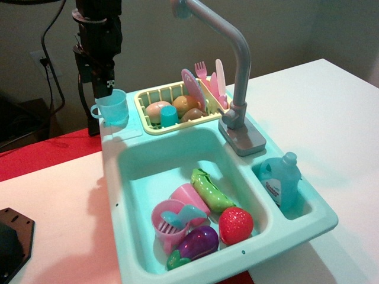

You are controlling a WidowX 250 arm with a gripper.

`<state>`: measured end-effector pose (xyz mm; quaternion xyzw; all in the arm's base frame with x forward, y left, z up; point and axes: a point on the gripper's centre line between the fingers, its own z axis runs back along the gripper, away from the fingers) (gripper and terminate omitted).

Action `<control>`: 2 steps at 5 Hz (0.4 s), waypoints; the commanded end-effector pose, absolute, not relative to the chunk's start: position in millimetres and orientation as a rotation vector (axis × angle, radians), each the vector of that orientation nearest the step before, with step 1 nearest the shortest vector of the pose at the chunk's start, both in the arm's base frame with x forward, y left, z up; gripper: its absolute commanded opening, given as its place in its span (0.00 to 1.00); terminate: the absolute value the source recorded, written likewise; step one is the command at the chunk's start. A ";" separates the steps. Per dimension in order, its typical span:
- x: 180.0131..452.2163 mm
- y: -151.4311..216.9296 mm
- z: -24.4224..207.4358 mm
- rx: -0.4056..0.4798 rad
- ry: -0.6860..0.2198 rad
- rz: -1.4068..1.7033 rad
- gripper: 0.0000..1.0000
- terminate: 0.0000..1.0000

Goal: Put cup from counter to sink

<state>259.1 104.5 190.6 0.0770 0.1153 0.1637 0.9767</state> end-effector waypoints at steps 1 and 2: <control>259.1 104.5 190.6 0.155 0.232 0.330 1.00 0.00; 267.4 100.5 187.4 0.161 0.230 0.346 1.00 0.00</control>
